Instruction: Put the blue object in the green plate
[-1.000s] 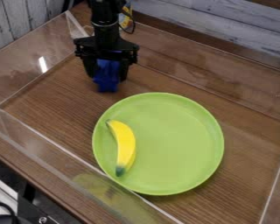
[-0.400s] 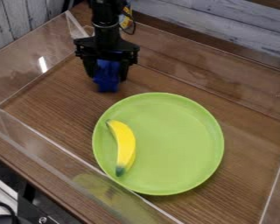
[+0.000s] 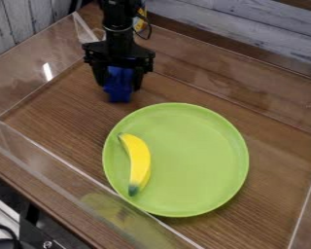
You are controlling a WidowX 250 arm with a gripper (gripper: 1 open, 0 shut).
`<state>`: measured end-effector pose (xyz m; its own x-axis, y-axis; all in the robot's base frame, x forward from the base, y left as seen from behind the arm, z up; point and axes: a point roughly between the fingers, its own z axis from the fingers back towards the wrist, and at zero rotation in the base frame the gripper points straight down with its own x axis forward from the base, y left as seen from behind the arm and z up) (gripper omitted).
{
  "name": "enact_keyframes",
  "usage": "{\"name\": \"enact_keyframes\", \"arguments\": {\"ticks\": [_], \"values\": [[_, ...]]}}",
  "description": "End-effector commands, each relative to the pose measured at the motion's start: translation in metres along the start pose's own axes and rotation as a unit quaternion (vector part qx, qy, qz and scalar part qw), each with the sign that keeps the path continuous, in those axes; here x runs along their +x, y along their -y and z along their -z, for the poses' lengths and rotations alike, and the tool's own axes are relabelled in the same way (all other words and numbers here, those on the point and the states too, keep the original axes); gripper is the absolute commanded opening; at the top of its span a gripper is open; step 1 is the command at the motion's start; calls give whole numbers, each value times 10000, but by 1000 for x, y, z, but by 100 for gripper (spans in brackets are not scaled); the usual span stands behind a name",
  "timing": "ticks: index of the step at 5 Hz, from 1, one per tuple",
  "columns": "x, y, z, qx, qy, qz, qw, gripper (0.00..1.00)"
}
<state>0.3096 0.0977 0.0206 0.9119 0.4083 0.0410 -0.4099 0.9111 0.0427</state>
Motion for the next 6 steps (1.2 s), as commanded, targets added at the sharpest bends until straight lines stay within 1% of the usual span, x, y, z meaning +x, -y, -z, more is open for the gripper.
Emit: {"name": "enact_keyframes", "arguments": {"ticks": [1,6], "values": [[-17,18,18,23,-225,316,9992,0],[-22,26,18,93,-231,378,9990,0]]}}
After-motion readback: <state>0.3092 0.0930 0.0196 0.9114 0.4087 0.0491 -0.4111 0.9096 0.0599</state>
